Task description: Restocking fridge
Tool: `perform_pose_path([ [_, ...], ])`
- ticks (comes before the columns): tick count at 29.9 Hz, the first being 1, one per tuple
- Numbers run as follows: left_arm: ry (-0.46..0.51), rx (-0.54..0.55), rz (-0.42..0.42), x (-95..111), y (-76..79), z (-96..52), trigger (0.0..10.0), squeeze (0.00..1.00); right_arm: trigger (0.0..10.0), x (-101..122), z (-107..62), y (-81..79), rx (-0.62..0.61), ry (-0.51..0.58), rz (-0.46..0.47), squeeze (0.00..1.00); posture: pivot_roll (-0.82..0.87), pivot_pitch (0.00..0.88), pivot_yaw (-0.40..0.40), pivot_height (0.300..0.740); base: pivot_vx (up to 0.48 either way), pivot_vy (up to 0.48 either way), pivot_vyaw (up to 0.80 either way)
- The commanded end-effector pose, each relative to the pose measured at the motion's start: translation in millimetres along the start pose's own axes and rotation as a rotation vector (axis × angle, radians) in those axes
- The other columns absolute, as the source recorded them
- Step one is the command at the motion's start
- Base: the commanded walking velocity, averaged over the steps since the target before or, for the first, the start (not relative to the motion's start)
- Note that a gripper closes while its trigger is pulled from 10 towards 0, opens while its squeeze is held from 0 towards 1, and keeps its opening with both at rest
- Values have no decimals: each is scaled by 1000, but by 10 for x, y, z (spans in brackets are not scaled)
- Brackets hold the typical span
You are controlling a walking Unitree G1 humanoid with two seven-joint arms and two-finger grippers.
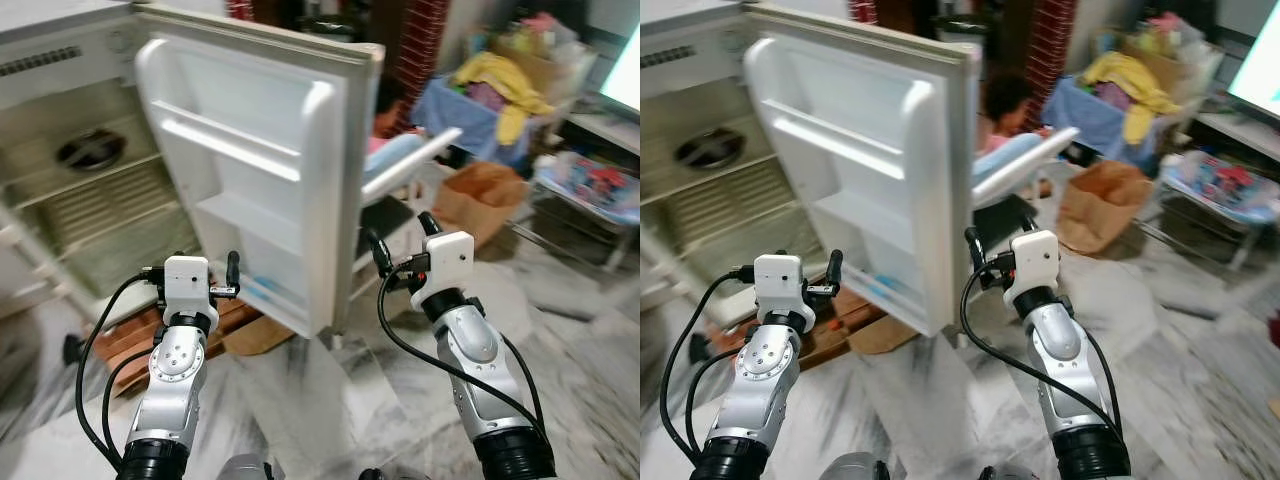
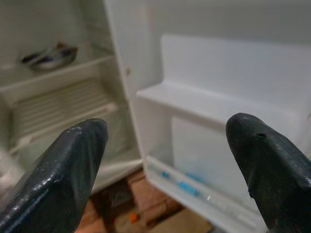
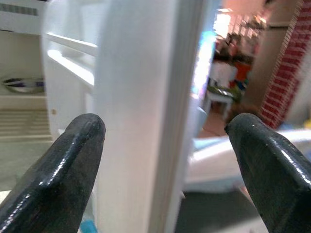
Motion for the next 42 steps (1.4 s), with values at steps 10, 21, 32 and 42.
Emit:
perform_pose_path([
  [10, 23, -41, 29, 113, 93, 37, 10000, 0, 10000, 27, 4, 162, -34, 7, -3, 0, -10, 0, 12, 740, 0, -330, 353],
  [21, 6, -35, 13, 104, 152, 23, 10000, 0, 10000, 80, 18, 103, 6, 35, -24, 0, -13, 0, 12, 740, 0, -479, 531],
  [32, 7, -28, -1, 121, 163, 25, 10000, 0, 10000, 22, 41, -130, 130, 7, -102, 0, -6, 0, 11, 740, 0, -106, 665],
  [42, -3, -20, -4, 122, 131, 26, 10000, 0, 10000, 43, 136, -142, 84, 12, -99, 0, 17, 0, 7, 740, 0, 0, 400],
])
Point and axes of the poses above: a point about 5 cm out from each wrist's last joint towards the gripper, its own z axis pointing out of the wrist towards the gripper, its own x axis along the axis of the wrist's last joint, y = z × x, the point moved 6 cm from there along z, pointing out of the wrist towards the gripper, and after that the axes turned 4 degrees about z, right-handed, at the moved point
